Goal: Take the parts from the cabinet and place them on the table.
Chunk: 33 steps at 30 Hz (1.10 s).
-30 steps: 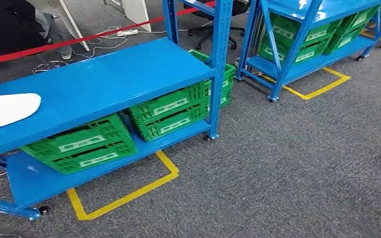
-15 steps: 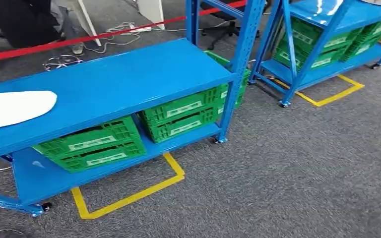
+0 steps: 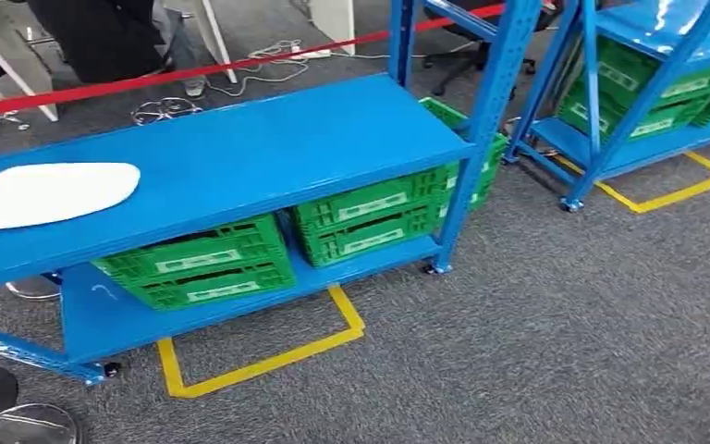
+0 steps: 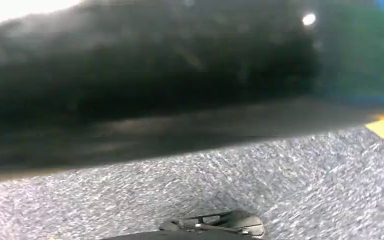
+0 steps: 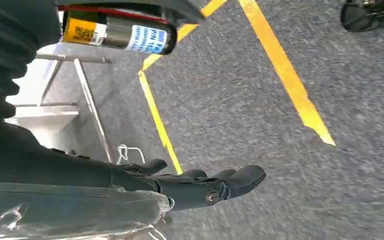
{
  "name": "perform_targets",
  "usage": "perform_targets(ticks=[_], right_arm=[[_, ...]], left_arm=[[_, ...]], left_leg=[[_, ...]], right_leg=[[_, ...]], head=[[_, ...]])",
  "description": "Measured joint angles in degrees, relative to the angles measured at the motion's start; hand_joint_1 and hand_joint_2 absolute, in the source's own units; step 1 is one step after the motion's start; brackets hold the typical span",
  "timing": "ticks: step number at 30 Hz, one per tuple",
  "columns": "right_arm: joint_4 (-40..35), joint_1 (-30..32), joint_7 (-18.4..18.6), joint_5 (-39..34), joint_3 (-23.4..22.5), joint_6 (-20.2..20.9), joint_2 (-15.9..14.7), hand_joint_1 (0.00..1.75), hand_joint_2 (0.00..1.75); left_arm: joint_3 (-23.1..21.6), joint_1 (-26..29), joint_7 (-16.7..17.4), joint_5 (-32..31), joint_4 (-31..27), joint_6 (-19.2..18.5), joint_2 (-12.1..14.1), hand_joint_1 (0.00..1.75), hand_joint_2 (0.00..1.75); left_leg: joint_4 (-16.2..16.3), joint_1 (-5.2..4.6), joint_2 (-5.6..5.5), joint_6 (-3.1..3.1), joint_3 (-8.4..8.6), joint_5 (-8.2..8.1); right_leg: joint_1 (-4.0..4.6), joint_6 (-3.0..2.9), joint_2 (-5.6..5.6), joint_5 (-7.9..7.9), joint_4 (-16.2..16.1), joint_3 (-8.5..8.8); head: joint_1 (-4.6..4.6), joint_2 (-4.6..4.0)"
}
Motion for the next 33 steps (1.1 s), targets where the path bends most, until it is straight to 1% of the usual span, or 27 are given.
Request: perform_targets(ticks=[1, 2, 4, 5, 6, 7, 8, 9, 10, 11, 12, 14, 15, 16, 19, 20, 21, 22, 24, 25, 26, 27, 29, 30, 31, 32, 33], right_arm=[[0.0, 0.01, 0.02, 0.0, -0.09, 0.0, 0.0, 0.0, 1.75], [0.02, -0.07, 0.0, 0.02, -0.11, 0.13, 0.0, 0.0, 1.75], [0.02, -0.23, 0.0, 0.11, -0.11, 0.24, -0.02, 0.0, 1.75], [0.02, -0.26, -0.02, 0.35, -0.11, 0.4, -0.07, 0.0, 1.75], [0.04, -0.29, -0.18, 0.61, -0.18, 0.48, -0.09, 0.0, 1.75], [0.04, -0.3, -0.22, 0.79, -0.33, 0.53, -0.11, 0.0, 1.75], [0.07, -0.3, -0.26, 0.85, -0.57, 0.61, -0.13, 0.0, 1.75], [0.09, -0.29, -0.26, 0.87, -0.7, 0.68, -0.13, 0.0, 1.75], [0.13, -0.31, -0.26, 0.87, -0.9, 0.72, -0.13, 0.0, 1.75], [0.17, -0.29, -0.24, 0.9, -1.07, 0.72, -0.13, 0.0, 1.75], [0.22, -0.29, -0.24, 0.92, -1.14, 0.74, -0.13, 0.0, 1.75], [0.22, -0.32, -0.24, 1.05, -1.27, 0.72, -0.15, 0.0, 1.75], [0.22, -0.31, -0.24, 1.05, -1.38, 0.72, -0.15, 0.0, 1.75], [0.33, -0.37, -0.26, 1.09, -1.51, 0.74, -0.15, 0.0, 1.75], [0.35, -0.63, -0.46, 1.79, -1.62, 0.79, -0.15, 0.0, 1.75], [0.37, -0.68, -0.63, 2.17, -1.71, 0.83, -0.15, 0.0, 1.75], [0.37, -0.82, -0.88, 2.58, -1.91, 0.85, -0.11, 0.0, 1.75], [0.42, -0.85, -1.14, 2.95, -2.19, 0.94, -0.11, 0.0, 1.75], [0.68, -0.94, -1.49, 3.65, -3.02, 0.99, -0.11, 0.0, 1.75], [0.81, -1.12, -1.55, 3.98, -3.32, 1.01, -0.11, 0.0, 1.75], [0.9, -1.21, -1.64, 4.13, -3.61, 1.01, -0.11, 0.0, 1.75], [1.05, -1.36, -1.97, 4.42, -4.0, 1.01, -0.11, 0.0, 1.75], [1.36, -1.68, -2.34, 5.05, -4.55, 1.07, -0.11, 0.0, 1.75], [1.53, -1.85, -2.6, 5.42, -4.92, 1.07, -0.11, 0.0, 1.75], [1.84, -2.01, -2.8, 5.71, -5.32, 1.09, -0.11, 0.0, 1.75], [2.03, -2.07, -2.97, 5.96, -5.73, 1.11, -0.15, 0.0, 1.75], [2.19, -2.24, -3.02, 6.08, -6.04, 1.16, -0.15, 0.0, 0.0]], left_arm=[[0.0, -0.35, 0.0, -0.02, 0.0, 0.0, 0.0, 0.0, 0.0], [0.0, -0.4, 0.0, -0.04, 0.0, 0.0, -0.02, 0.0, 0.0], [0.07, -0.11, 0.0, -0.11, 0.0, 0.0, 0.04, 0.0, 0.0], [0.09, -0.12, 0.0, -0.17, 0.0, 0.0, 0.09, 0.0, 0.0], [0.11, -0.06, 0.0, -0.18, 0.0, 0.02, 0.06, 0.0, 0.0], [0.13, -0.16, 0.0, -0.22, 0.0, 0.04, 0.06, 0.0, 0.0], [0.13, -0.28, 0.0, -0.26, 0.0, 0.02, 0.04, 0.0, 0.0], [0.13, -0.27, 0.0, -0.26, 0.02, 0.02, 0.02, 0.0, 0.0], [0.13, -0.26, 0.0, -0.26, 0.0, 0.02, 0.04, 0.0, 0.0], [0.13, -0.25, 0.0, -0.26, 0.02, 0.02, 0.02, 0.0, 0.0], [0.13, -0.24, 0.0, -0.28, 0.02, 0.02, 0.02, 0.0, 0.0], [0.15, -0.26, 0.0, -0.33, 0.02, 0.02, 0.0, 0.0, 0.0], [0.17, -0.26, 0.0, -0.35, 0.02, 0.02, 0.0, 0.0, 0.0], [0.17, -0.4, 0.0, -0.35, 0.02, 0.02, 0.0, 0.0, 0.0], [0.26, -0.2, 0.0, -0.5, 0.04, 0.02, 0.0, 0.0, 0.0], [0.39, -0.17, 0.0, -0.52, 0.04, 0.04, 0.02, 0.0, 0.0], [0.55, -0.19, 0.0, -0.55, 0.04, 0.11, 0.11, 0.0, 0.0], [0.59, -0.33, 0.0, -0.57, 0.04, 0.2, 0.11, 0.0, 0.0], [0.63, -0.69, 0.0, -0.61, 0.07, 0.26, 0.11, 0.0, 0.0], [0.63, -0.7, 0.0, -0.63, 0.09, 0.3, 0.06, 0.0, 0.0], [0.66, -0.62, 0.0, -0.66, 0.11, 0.37, 0.06, 0.0, 0.0], [0.68, -0.48, 0.0, -0.68, 0.13, 0.48, 0.06, 0.0, 0.0], [0.7, -0.38, 0.0, -0.7, 0.18, 0.63, 0.09, 0.0, 0.0], [0.72, -0.44, 0.0, -0.72, 0.18, 0.68, 0.11, 0.0, 0.0], [0.72, -0.61, 0.02, -0.76, 0.18, 0.7, 0.24, 0.0, 0.0], [0.72, -0.88, 0.02, -0.79, 0.17, 0.76, 0.22, 0.0, 0.0], [0.72, -0.91, 0.02, -0.85, 0.18, 0.81, 0.2, 0.0, 0.0]], left_leg=[[-1.21, -0.32, -0.05, 0.41, 0.33, -0.52], [-1.1, -0.29, -0.29, 0.58, 0.2, -0.54], [-1.3, -0.37, -1.43, 1.15, 0.09, -0.49], [-1.89, 0.01, -2.12, 1.74, 0.63, -0.03], [-2.01, 0.18, -2.5, 1.98, 0.66, 0.08], [-1.99, 0.23, -3.04, 2.2, 0.54, 0.09], [-1.99, 0.22, -3.65, 2.37, 0.48, 0.06], [-1.99, 0.19, -4.18, 2.44, 0.45, 0.0], [-1.97, 0.18, -4.78, 2.48, 0.47, -0.03], [-1.97, 0.17, -5.45, 2.49, 0.6, -0.05], [-1.95, 0.18, -6.21, 2.44, 0.77, -0.12], [-1.93, 0.25, -7.64, 2.07, 1.27, -0.36], [-1.91, 0.3, -8.14, 1.82, 1.21, -0.51], [-1.52, -0.06, -8.67, 1.46, 1.08, -0.74], [-1.84, 0.42, -10.05, 0.53, 0.56, -0.2], [-1.71, 0.42, -10.53, 0.26, 0.52, -0.38], [-0.83, 0.3, -7.96, -0.05, 0.33, -1.17], [1.77, 0.18, -5.66, -0.41, -0.92, -2.91], [10.79, 0.39, -4.43, -0.88, -5.43, -7.26], [14.63, 0.49, -4.26, -1.01, -7.43, -8.42], [15.65, 0.55, -4.2, -1.06, -8.1, -8.07], [14.47, 0.57, -4.14, -1.0, -7.59, -6.41], [5.9, 0.44, -3.33, -0.39, -3.38, -0.83], [1.2, 0.05, -1.13, 0.34, -0.98, 1.17], [-0.69, -0.68, 1.73, 0.92, -0.01, 0.16], [-1.33, -0.64, 1.36, 1.03, 0.19, -0.1], [-1.35, -0.74, 0.72, 1.08, -0.07, -0.11]], right_leg=[[0.34, 0.51, -0.3, -0.44, 0.17, 0.1], [0.42, 0.64, -0.91, -0.51, -0.03, 0.28], [0.4, 1.07, -2.17, -0.49, -0.53, 1.56], [0.41, 1.43, -2.38, -0.82, -0.52, 1.69], [0.22, 1.7, 0.13, -2.08, 0.85, 1.0], [0.07, 1.84, 2.22, -4.18, 4.6, -0.7], [0.03, 1.95, 3.12, -6.41, 9.37, -3.05], [0.05, 1.99, 3.49, -8.21, 14.02, -5.49], [0.07, 2.02, 3.65, -8.98, 17.27, -7.41], [0.06, 2.0, 3.73, -8.14, 17.78, -8.16], [0.06, 1.89, 3.78, -5.7, 15.38, -7.48], [-0.04, 1.66, 4.66, 0.25, 5.63, -3.44], [-0.22, 1.5, 6.63, 1.64, 1.56, -1.81], [-0.4, 1.42, 8.11, 0.81, 0.27, -1.12], [0.05, 0.64, 6.78, 0.95, 0.44, -0.77], [-0.3, 0.15, 6.22, 1.25, 0.02, -0.63], [-0.38, -0.22, 5.51, 1.35, -0.14, -0.5], [-0.35, -0.67, 4.93, 1.23, -0.19, -0.44], [-0.25, -1.05, 3.17, 0.97, -0.18, -0.38], [-0.22, -1.15, 2.36, 0.84, -0.18, -0.37], [-0.19, -1.15, 1.72, 0.76, -0.18, -0.28], [-0.17, -1.12, 1.17, 0.62, -0.18, -0.09], [-0.04, -0.98, -0.04, 0.27, -0.19, 0.54], [0.02, -0.86, -0.55, 0.06, -0.21, 0.65], [0.39, -0.39, -1.08, -0.43, -0.08, 0.58], [0.49, -0.02, -1.48, -0.65, -0.04, 0.54], [0.5, 0.17, -2.39, -0.74, -0.24, 0.73]], head=[[-0.13, 0.0], [0.11, 0.0], [0.07, 0.0], [0.0, 0.0], [0.4, 0.0], [0.66, 0.0], [0.74, 0.0], [0.72, 0.0], [0.81, 0.0], [0.74, 0.0], [0.77, 0.0], [0.77, 0.0], [0.85, 0.0], [0.79, 0.0], [0.72, 0.0], [0.74, 0.0], [0.72, 0.0], [0.15, 0.0], [0.13, 0.0], [0.18, 0.0], [0.13, 0.0], [0.15, 0.0], [0.13, 0.0], [0.13, 0.0], [0.2, 0.0], [0.06, 0.0], [0.24, 0.0]])
